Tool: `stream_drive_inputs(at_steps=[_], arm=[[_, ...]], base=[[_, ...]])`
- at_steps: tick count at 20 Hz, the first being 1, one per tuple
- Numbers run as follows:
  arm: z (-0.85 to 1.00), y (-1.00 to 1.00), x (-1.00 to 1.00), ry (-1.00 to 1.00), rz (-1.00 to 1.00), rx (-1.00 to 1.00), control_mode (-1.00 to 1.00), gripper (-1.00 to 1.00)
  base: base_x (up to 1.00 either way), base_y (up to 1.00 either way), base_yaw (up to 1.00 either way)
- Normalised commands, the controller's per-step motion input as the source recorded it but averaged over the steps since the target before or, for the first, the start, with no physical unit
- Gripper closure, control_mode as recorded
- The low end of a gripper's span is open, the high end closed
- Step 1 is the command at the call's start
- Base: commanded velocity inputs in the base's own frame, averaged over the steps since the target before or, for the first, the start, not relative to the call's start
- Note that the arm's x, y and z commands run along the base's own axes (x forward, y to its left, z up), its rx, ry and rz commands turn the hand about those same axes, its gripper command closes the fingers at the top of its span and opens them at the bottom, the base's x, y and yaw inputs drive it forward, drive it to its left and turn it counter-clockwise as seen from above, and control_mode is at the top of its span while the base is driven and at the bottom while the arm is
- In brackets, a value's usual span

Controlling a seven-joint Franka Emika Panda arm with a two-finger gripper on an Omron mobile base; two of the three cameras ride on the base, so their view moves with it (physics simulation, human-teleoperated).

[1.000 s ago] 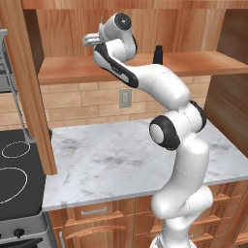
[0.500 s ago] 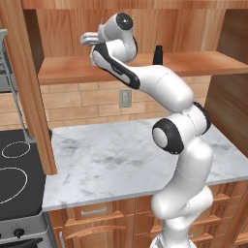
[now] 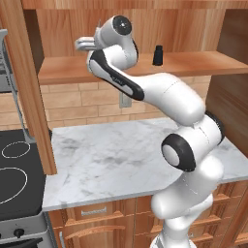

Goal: Move the oil and vinegar bottle and shaker from the cabinet to the dining counter.

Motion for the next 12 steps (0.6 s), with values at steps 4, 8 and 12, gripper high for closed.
stream_drive_inputs(at_steps=[4,8,12], arm=[[0.00,0.00,-0.87,0.00,0.00,0.03,-1.00,1.00],[0.01,0.00,-0.88,0.00,0.00,0.07,-1.00,1.00],[0.04,0.00,-0.93,0.00,0.00,0.03,-1.00,1.00]], base=[[0.00,0.00,0.00],[0.00,0.00,0.00],[0.00,0.00,0.00]])
